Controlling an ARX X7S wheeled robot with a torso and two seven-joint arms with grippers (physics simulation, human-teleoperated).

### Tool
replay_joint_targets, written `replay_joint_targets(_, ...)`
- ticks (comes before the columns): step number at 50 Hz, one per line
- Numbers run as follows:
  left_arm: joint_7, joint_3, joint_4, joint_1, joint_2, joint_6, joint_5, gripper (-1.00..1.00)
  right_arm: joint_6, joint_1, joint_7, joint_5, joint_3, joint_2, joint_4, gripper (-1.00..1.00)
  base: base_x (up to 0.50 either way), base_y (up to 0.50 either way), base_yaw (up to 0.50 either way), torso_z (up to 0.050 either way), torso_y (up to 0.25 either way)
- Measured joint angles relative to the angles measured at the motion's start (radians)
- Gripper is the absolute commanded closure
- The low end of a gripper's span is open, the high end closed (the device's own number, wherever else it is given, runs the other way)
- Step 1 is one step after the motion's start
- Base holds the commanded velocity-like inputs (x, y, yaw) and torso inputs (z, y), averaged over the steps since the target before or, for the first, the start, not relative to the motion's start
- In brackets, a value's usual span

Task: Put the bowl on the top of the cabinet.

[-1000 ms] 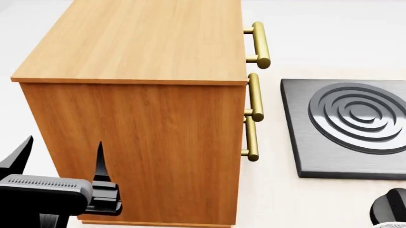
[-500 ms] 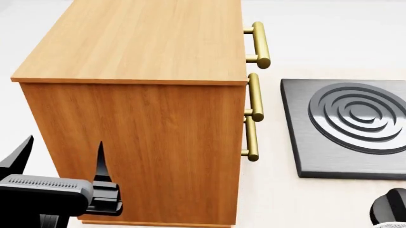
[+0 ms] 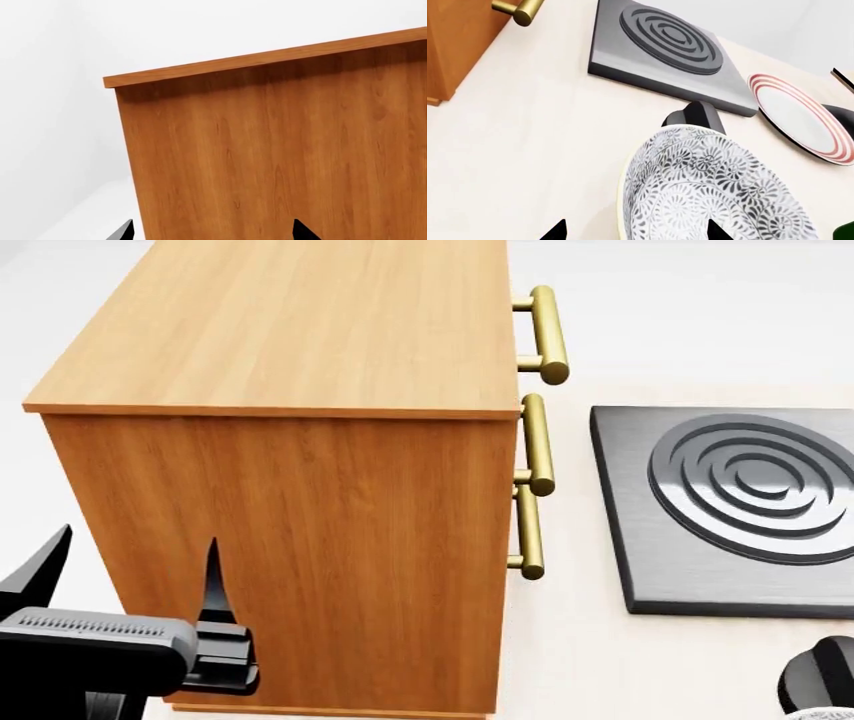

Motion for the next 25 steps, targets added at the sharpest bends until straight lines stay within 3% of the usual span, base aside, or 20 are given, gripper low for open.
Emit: replay_joint_targets(25, -0.010, 0.011, -0.004, -0.005, -0.006, 0.002, -0.006, -1.00, -0.015, 0.006, -0.008, -0.013, -0.018, -0.004, 0.027, -1.00, 0.00, 0.00, 0.00, 0.000, 0.000)
